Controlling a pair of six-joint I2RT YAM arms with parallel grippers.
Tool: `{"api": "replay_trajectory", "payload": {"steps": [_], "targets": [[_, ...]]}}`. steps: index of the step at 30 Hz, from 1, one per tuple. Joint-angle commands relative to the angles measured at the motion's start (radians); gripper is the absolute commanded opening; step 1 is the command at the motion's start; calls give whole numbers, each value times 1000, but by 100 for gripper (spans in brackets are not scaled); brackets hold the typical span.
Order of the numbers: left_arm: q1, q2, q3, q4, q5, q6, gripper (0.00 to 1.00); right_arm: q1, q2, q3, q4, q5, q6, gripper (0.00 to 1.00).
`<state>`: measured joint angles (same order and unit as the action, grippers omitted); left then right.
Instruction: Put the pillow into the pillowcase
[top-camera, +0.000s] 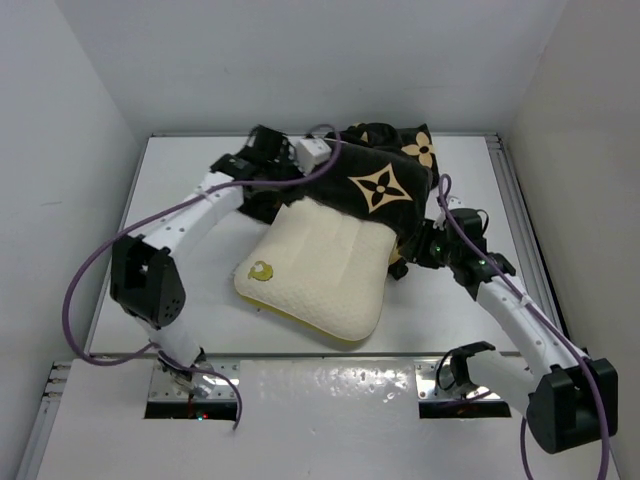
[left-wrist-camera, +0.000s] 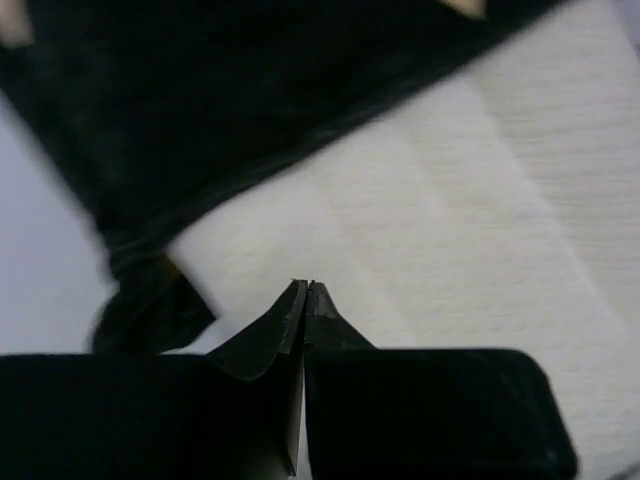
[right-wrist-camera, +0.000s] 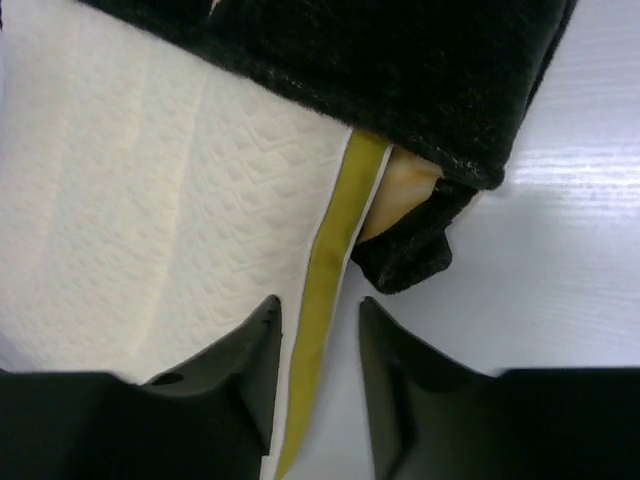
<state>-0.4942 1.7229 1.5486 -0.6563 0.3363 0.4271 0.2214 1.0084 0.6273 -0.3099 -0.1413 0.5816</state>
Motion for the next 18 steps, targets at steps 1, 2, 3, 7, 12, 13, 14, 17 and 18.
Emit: {"api": "replay_trajectory", "payload": {"steps": [1, 2, 3, 7, 12, 13, 14, 17, 18], "targets": [[156, -80, -25, 67, -118, -34, 0, -57, -8, -55, 83, -64, 98, 40], [210, -82, -57, 75, -123, -4, 0, -74, -1, -69, 103, -92, 134, 45], [232, -83, -76, 90, -132, 10, 7, -100, 9, -92, 133, -116, 148, 48], [339, -60, -186, 202, -166, 47, 63, -116, 100, -98, 103, -136, 169, 45], [413, 79, -154, 241, -97, 79, 74, -113, 214, -117, 158, -139, 179, 29], [416, 102, -145, 239, -82, 81, 74, -105, 217, -110, 158, -139, 167, 30], [417, 118, -139, 241, -66, 78, 74, -85, 208, -104, 126, -130, 153, 33], [425, 159, -146, 294, 6, 47, 76, -54, 90, -148, 59, -54, 116, 49], [424, 168, -154, 329, 47, 42, 77, -56, 5, -164, 45, -41, 115, 52]]}}
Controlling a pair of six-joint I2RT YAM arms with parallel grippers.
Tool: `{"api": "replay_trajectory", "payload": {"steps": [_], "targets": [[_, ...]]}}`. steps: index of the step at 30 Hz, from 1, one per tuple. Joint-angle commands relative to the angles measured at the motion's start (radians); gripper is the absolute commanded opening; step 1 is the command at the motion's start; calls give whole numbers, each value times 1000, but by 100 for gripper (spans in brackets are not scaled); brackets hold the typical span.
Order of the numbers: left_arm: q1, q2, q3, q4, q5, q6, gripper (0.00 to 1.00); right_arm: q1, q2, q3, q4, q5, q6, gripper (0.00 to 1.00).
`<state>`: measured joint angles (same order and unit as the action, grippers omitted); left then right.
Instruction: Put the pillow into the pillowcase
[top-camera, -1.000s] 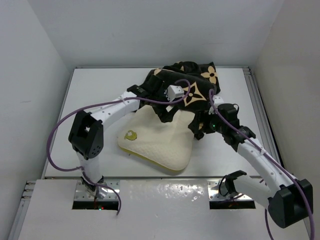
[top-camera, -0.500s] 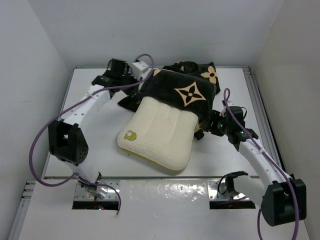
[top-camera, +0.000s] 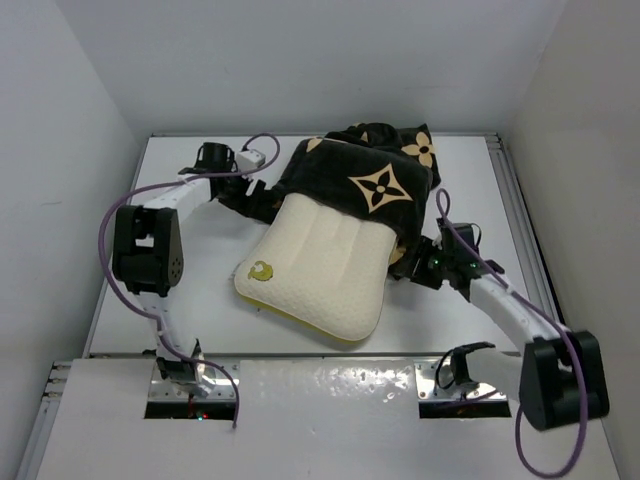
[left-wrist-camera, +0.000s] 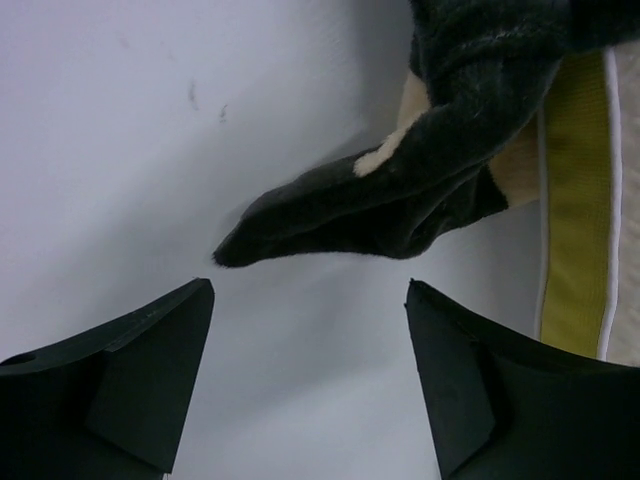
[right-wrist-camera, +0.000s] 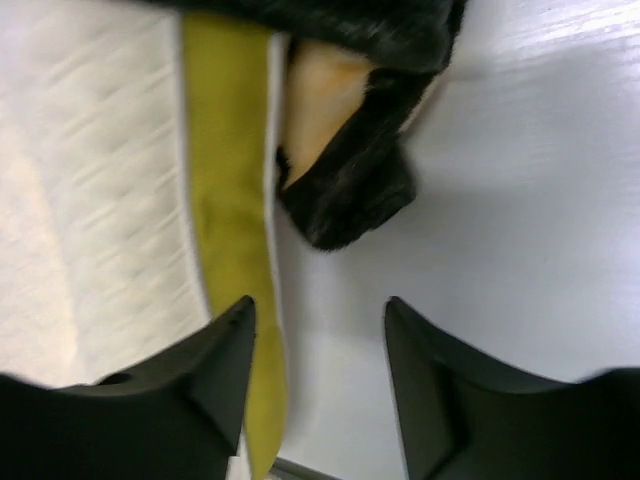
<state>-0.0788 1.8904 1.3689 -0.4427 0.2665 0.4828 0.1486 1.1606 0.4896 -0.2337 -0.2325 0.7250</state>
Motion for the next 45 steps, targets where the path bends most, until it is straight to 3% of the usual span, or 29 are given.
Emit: {"api": "replay_trajectory", "payload": {"steps": [1, 2, 5, 8, 12, 15, 16, 18, 21, 22, 24, 25, 26, 28, 29, 32, 36, 39, 45], "targets": [[10, 7, 10, 128, 131, -18, 77, 16, -189, -42, -42, 64, -30, 56], [8, 13, 3, 140, 138, -23, 78, 14, -225, -66, -52, 67, -32, 65], [2, 61, -7, 180, 139, -33, 78, 25, -286, -89, -21, -28, -50, 76], [1, 107, -7, 197, 152, -55, 78, 87, -225, -56, -10, -125, -53, 84], [-18, 122, -33, 217, 153, -76, 75, 167, -127, -34, 40, -97, -23, 91], [-36, 113, -65, 236, 126, -70, 58, 206, -61, -36, 144, -77, 40, 93], [-41, 113, -65, 233, 126, -67, 42, 215, -46, -37, 175, -74, 77, 94], [-44, 111, -70, 211, 138, -73, 23, 246, 19, -31, 227, -71, 122, 94], [-47, 96, -85, 199, 148, -78, 1, 282, 126, 10, 286, -71, 131, 94], [-50, 90, -90, 197, 143, -82, 0, 287, 154, 23, 287, -70, 129, 94], [-52, 70, -100, 179, 131, -82, 0, 289, 215, 50, 306, -73, 139, 87], [-53, 61, -106, 179, 129, -81, 0, 284, 235, 62, 316, -79, 151, 79], [-53, 46, -113, 174, 125, -79, 0, 270, 252, 94, 318, -88, 157, 61], [-56, 30, -129, 156, 123, -56, 0, 252, 287, 136, 320, -125, 163, 47], [-61, 21, -129, 132, 111, -44, 0, 232, 292, 185, 320, -145, 159, 30], [-81, 1, -128, 76, 108, 26, 0, 191, 297, 289, 323, -195, 154, 3], [-82, -17, -103, -69, 134, 123, 0, 152, 298, 366, 463, -218, 307, 0], [-84, -54, -129, -131, 163, 199, 0, 146, 300, 369, 600, -148, 370, 0], [-59, -88, -140, -310, 212, 380, 0, 126, 243, 221, 651, 57, 488, 0]]}}
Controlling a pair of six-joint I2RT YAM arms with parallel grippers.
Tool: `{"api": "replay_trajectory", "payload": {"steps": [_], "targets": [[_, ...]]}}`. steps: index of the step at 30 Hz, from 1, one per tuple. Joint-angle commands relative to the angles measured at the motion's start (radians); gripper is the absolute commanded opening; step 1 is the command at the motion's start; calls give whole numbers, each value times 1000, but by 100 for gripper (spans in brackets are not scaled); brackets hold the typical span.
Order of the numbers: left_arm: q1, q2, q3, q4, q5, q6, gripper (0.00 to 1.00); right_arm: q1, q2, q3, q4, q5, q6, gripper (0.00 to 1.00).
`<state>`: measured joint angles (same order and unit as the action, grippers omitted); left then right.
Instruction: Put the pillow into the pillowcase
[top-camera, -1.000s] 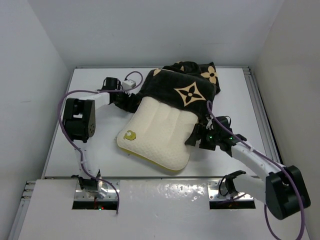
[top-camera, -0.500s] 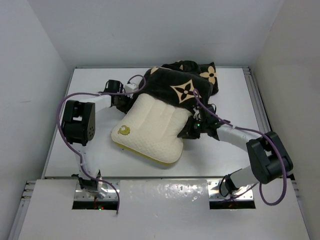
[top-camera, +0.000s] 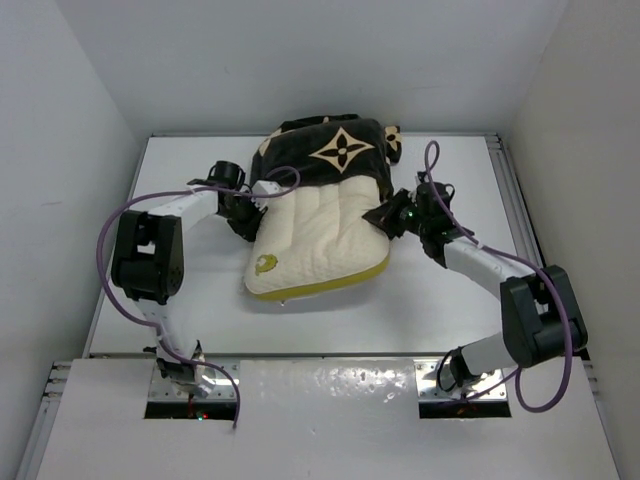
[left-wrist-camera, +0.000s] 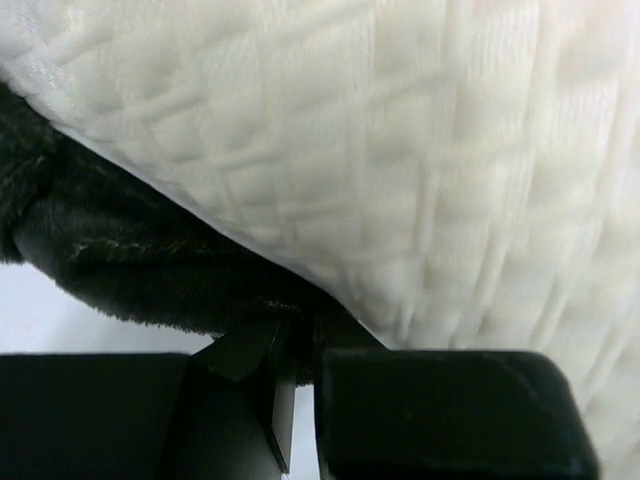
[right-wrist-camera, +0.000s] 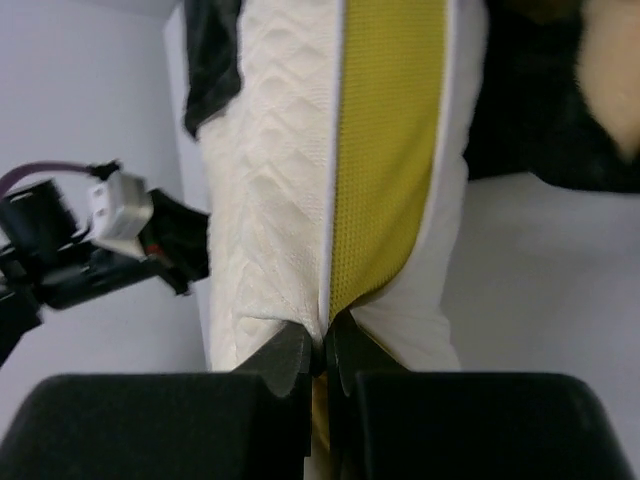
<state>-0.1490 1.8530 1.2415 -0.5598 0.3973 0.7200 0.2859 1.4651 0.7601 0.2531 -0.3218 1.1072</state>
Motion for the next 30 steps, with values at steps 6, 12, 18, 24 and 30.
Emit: {"api": "replay_trajectory", "payload": {"steps": [6, 12, 18, 24, 30], "targets": [[12, -52, 7, -419, 193, 366, 0, 28, -167, -76, 54, 438, 75, 0], [-23, -58, 7, -404, 261, 323, 0, 47, -114, -59, 32, 547, 143, 0], [-21, -71, -59, -146, 117, 27, 0, 78, -14, 39, -30, 424, 18, 20], [23, -57, -59, -100, 42, -82, 0, 101, -15, 203, -423, 215, -383, 86], [48, -48, -47, -92, -60, -88, 0, -52, -120, 208, -595, 164, -517, 0]]}}
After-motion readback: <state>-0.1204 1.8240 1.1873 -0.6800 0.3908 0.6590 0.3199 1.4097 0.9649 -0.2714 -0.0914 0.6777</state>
